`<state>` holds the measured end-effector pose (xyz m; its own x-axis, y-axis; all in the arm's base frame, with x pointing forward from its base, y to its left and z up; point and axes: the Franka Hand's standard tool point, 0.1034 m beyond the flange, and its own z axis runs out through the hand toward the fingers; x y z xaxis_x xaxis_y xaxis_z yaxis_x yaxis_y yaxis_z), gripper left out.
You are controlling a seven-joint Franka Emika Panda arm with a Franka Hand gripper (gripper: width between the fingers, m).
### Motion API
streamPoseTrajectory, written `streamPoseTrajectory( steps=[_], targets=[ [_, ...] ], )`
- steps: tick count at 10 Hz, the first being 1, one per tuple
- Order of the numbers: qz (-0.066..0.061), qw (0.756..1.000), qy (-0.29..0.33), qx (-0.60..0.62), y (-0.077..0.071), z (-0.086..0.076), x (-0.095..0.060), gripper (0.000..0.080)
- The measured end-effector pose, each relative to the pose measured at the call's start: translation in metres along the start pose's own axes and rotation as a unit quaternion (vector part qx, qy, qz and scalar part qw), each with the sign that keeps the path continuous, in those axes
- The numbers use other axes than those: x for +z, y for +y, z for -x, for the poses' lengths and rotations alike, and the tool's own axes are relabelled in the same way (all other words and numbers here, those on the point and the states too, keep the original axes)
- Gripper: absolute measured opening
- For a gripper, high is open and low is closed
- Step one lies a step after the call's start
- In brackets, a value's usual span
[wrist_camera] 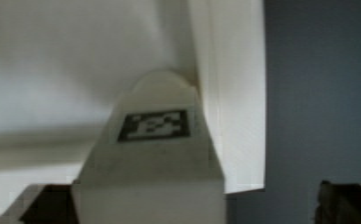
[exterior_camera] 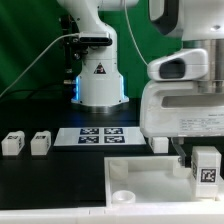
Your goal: Assemble one leg
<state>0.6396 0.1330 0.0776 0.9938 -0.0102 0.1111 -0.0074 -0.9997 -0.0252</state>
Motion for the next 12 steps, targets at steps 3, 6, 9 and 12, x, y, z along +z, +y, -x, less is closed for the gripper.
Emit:
streamPoseTrajectory(
  steps=[3,6,9,12],
  targets=[
    [-0.004,0.999,-0.002,0.051,0.000,0.001,0.001,0.0450],
    [-0.003,0.981,-0.006,0.194,0.011,0.000,0.001,0.0314],
    [-0.022,0.934,-0.019,0.356,0.018,0.000,0.004,0.0309],
    [-0.042,0.834,-0.024,0.549,0.025,0.004,0.007,0.0310]
  ],
)
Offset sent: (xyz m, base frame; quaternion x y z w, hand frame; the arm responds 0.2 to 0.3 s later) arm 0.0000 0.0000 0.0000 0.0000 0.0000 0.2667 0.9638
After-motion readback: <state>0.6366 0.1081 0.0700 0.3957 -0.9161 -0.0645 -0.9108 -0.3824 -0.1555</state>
